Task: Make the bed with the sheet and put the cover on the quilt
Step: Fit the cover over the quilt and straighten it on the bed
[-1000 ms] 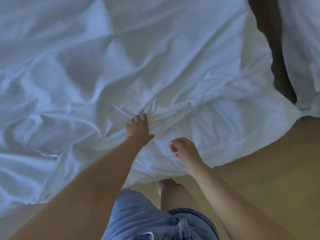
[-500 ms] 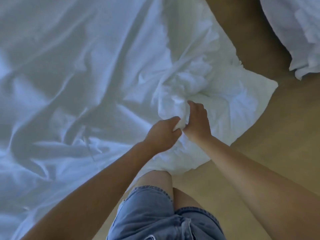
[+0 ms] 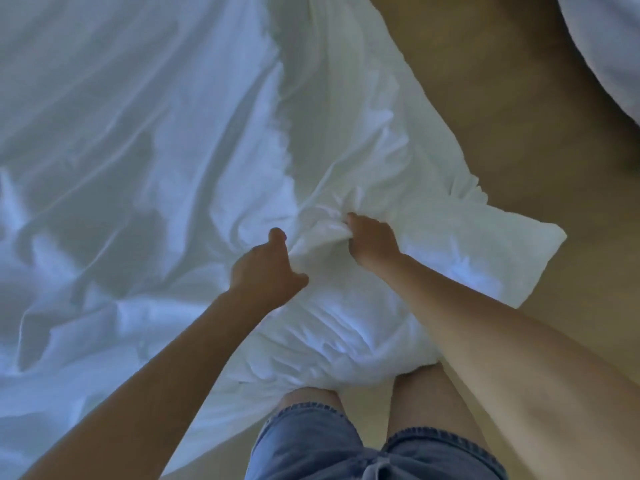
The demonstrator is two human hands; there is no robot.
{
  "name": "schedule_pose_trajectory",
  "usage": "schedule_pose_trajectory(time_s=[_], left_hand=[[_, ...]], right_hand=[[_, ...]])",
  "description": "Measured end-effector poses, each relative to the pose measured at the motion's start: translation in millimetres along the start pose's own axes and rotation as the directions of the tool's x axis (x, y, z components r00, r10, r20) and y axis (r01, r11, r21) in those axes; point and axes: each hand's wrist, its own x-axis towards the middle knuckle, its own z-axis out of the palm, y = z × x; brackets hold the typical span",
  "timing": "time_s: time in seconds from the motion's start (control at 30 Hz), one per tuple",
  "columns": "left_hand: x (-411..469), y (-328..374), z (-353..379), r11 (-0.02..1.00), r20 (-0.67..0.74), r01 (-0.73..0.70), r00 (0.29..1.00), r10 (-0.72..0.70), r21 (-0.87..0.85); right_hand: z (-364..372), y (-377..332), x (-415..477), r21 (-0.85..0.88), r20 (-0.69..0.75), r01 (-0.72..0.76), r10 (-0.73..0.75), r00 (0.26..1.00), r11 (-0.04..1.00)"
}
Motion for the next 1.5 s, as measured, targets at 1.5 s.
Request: schedule_pose_trajectory(time_s=[1.5], left_hand=[[138.3,105.6,-37.0,0.832,-0.120,-0.305,0.909,0.400,0.463]], right_hand=[[-66.4,37.6,28.5,0.206,-0.061,-0.083,0.097,0.993,0.975]])
